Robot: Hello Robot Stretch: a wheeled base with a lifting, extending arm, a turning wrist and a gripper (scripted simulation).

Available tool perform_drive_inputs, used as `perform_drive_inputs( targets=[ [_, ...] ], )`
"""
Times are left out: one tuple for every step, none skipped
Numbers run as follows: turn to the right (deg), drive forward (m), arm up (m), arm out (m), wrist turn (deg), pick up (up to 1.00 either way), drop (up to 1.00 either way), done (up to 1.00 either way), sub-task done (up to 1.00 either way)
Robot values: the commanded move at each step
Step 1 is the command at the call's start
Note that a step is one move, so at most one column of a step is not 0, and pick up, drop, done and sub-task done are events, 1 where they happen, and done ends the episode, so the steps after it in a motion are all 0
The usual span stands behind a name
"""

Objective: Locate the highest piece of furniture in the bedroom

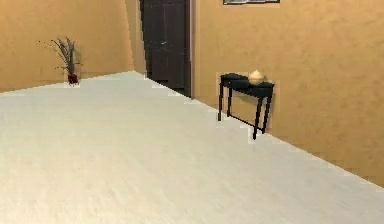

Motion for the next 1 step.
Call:
perform_drive_inputs(
  targets=[
    [-36.0, 0.0, 0.0, 0.0, 0.0, 0.0, 0.0, 0.0, 0.0]
  ],
)
